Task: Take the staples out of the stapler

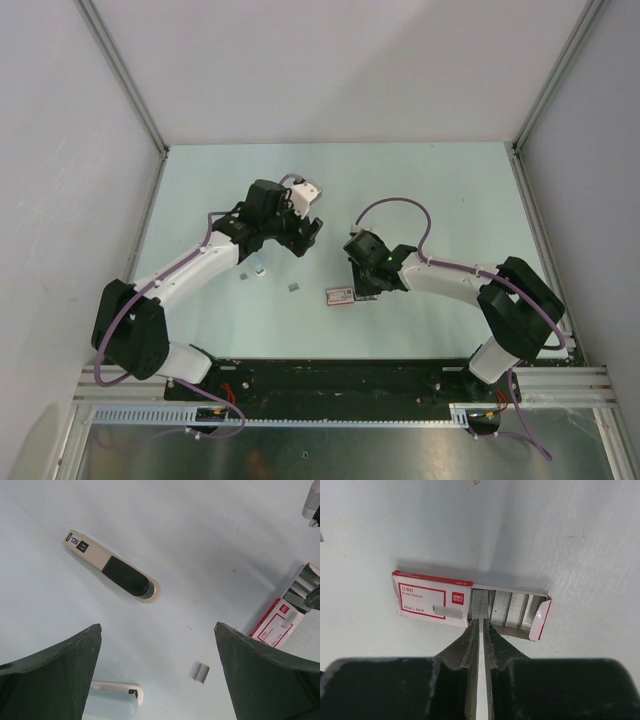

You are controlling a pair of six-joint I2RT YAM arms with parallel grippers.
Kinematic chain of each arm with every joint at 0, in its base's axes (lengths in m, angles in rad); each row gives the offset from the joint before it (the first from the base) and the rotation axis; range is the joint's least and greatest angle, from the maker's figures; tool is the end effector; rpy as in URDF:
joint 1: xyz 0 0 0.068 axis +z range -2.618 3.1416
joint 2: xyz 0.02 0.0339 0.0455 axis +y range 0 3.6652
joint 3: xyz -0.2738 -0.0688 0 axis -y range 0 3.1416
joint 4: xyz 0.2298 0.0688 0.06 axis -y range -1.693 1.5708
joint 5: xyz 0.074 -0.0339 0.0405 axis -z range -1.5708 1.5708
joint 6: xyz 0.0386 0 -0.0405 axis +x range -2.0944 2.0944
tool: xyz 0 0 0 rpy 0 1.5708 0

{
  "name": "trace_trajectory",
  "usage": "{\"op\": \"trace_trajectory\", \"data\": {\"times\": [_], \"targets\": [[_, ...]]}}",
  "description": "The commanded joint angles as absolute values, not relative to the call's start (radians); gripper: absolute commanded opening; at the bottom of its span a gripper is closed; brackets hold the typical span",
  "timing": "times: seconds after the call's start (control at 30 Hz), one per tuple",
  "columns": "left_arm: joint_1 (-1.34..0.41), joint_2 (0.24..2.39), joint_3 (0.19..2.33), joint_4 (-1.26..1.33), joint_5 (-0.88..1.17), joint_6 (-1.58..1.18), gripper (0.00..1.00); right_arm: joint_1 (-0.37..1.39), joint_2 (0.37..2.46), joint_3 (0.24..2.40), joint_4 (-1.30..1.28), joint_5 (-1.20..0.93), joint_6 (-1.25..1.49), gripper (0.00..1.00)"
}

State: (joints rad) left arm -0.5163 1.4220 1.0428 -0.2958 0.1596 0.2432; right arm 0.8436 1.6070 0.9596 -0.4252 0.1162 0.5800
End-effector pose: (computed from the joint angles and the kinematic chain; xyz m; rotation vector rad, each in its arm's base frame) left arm 0.2601 -0.1547 0.2849 0.9161 2.0615 -0.3260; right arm 0.2048 0.2234 0.1977 -0.3119 2.6535 0.3262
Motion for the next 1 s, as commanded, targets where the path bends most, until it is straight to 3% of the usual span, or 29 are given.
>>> {"op": "trace_trajectory", "data": {"times": [0.0, 0.33, 0.97], "targets": [[-0.511, 1.389, 1.041, -0.283, 0.180, 0.253, 0.99, 0.853, 1.614, 0.995, -0.417, 0.116, 0.574, 0.09], [-0.511, 1.395, 1.046, -0.283, 0.187, 0.252, 0.99, 0.874, 1.637, 0.994, -0.416, 0.099, 0.584, 0.01], [-0.512, 1.410, 1.042, -0.287, 0.211, 0.260, 0.99, 0.811, 1.565, 0.994, -0.373, 0.015, 0.572, 0.03]]}}
